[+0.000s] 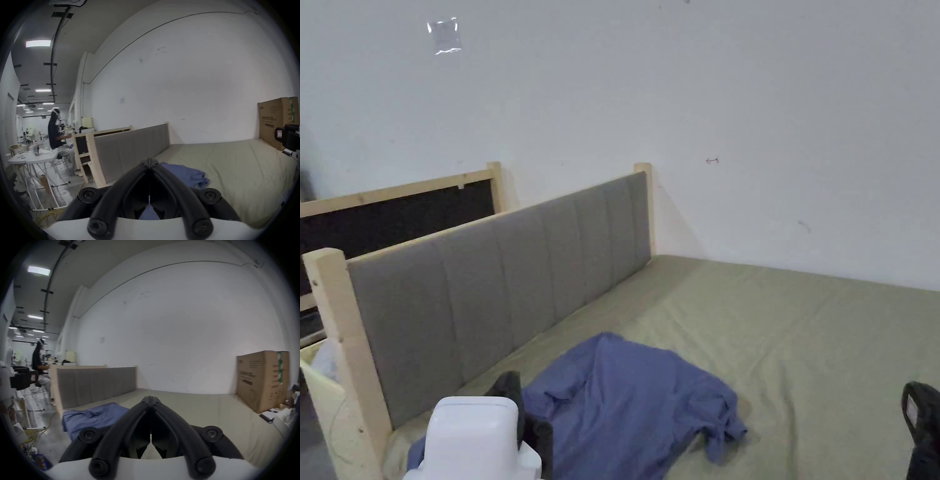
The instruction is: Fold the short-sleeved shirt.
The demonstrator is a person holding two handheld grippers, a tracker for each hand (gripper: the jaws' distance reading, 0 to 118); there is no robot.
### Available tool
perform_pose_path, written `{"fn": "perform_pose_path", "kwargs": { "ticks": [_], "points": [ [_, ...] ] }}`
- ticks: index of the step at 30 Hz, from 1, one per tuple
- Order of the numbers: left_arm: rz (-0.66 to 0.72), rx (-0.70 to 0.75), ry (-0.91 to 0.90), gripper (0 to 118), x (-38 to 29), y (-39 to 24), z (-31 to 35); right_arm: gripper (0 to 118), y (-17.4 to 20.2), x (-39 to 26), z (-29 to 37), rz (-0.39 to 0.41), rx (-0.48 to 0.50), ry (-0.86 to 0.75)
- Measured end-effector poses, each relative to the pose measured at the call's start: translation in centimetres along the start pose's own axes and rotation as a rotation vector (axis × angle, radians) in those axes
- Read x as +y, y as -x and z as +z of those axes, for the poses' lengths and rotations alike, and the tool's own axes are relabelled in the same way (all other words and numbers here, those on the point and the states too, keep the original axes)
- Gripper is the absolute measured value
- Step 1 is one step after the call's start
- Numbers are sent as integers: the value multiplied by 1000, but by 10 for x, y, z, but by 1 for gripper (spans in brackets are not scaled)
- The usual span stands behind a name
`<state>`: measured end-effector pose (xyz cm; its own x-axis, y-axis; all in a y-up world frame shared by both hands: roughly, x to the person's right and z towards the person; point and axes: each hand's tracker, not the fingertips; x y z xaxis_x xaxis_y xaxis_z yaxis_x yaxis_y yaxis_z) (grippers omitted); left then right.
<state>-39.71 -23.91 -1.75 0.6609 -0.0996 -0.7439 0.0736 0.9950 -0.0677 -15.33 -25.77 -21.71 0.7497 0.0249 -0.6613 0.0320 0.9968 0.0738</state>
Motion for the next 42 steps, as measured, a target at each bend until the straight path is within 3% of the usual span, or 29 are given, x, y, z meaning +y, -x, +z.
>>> {"fn": "perform_pose_path", "kwargs": {
  "ticks": [8, 13, 17, 21, 22, 24, 25, 31, 34, 42],
  "points": [
    [33, 3, 39, 0, -8, 7, -45, 0, 3, -6, -30, -65, 81, 29],
    [100, -141, 150, 0, -6, -5, -155, 0, -24, -18, -40, -26, 41, 94],
    [99, -382, 514, 0, -33, -18, -293, 0, -46, -32, -53, 6, -8, 181],
    [154, -545, 1003, 2, -96, -37, -402, 0, -56, -54, -67, 156, -43, 247],
    [194, -527, 1103, 24, -116, -41, -424, 0, -59, -59, -72, 169, -36, 276],
    [234, -484, 1167, 94, -143, -47, -446, 0, -62, -70, -80, 150, -18, 310],
    [229, -460, 1173, 118, -155, -52, -457, 0, -64, -75, -84, 137, -12, 327],
    [72, -416, 1187, 116, -208, -70, -489, 0, -64, -100, -107, 106, 16, 411],
    [-109, -411, 1254, 117, -228, -87, -489, 0, -64, -109, -114, 64, 37, 447],
    [-110, -352, 1213, 117, -220, -100, -473, 0, -64, -112, -108, 49, 48, 463]
  ]
}}
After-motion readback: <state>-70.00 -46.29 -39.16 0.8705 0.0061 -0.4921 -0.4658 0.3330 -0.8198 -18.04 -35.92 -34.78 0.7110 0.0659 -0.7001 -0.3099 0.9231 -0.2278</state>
